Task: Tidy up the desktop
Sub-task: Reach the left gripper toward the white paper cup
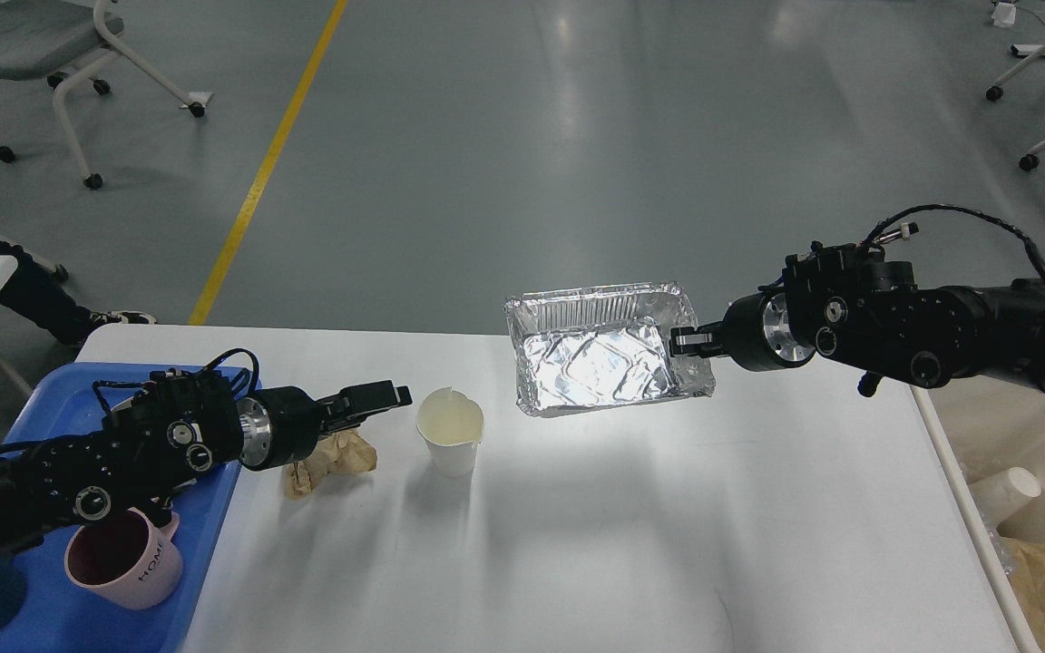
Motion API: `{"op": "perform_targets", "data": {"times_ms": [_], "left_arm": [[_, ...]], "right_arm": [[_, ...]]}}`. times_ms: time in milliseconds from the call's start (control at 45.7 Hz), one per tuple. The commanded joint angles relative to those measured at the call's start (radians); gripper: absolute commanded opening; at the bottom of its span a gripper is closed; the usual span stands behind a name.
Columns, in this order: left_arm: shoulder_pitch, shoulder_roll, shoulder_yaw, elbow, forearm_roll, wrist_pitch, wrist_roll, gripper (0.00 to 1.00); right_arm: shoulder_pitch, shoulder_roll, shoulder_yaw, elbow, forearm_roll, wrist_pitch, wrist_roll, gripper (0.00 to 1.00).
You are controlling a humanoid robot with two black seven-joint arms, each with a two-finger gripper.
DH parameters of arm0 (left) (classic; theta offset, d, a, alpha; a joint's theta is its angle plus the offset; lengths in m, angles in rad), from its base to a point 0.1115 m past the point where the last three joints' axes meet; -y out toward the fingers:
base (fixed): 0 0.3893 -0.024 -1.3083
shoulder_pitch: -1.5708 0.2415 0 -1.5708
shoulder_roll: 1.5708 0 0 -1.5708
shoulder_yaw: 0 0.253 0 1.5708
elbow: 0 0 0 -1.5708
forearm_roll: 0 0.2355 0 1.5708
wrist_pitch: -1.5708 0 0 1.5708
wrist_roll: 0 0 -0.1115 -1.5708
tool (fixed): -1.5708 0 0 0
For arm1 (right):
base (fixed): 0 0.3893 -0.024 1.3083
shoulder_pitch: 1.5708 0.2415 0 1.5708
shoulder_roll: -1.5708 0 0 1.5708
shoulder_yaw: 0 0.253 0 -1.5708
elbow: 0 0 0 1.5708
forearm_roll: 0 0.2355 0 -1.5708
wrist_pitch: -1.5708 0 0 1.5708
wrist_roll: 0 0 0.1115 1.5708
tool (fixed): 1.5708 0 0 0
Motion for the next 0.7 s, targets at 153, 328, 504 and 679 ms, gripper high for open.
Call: {"op": "perform_targets", "data": {"times_ms": [153, 328, 504, 679], "left_arm": [[-0.001, -0.085, 0.039, 0.066, 0.006, 0.001, 0.003, 0.88], [-0.019, -0.12, 0.059, 0.101, 0.006, 0.001, 0.002, 0.79], [-0.03, -0.161, 0.092, 0.124, 0.006, 0.003, 0.002, 0.57], [-0.028, -0.181, 0.097, 0.151, 0.005, 0.003, 0.0, 0.48]], "right_arm": [[0.007, -0.002, -0.001, 0.001, 0.002, 0.0, 0.003, 0.0], [0.008, -0.005, -0.001, 0.003, 0.002, 0.002, 0.003, 0.0], [0.007, -0.008, -0.001, 0.003, 0.002, 0.0, 0.003, 0.0], [0.008, -0.008, -0.001, 0.004, 0.002, 0.0, 0.003, 0.0]]}}
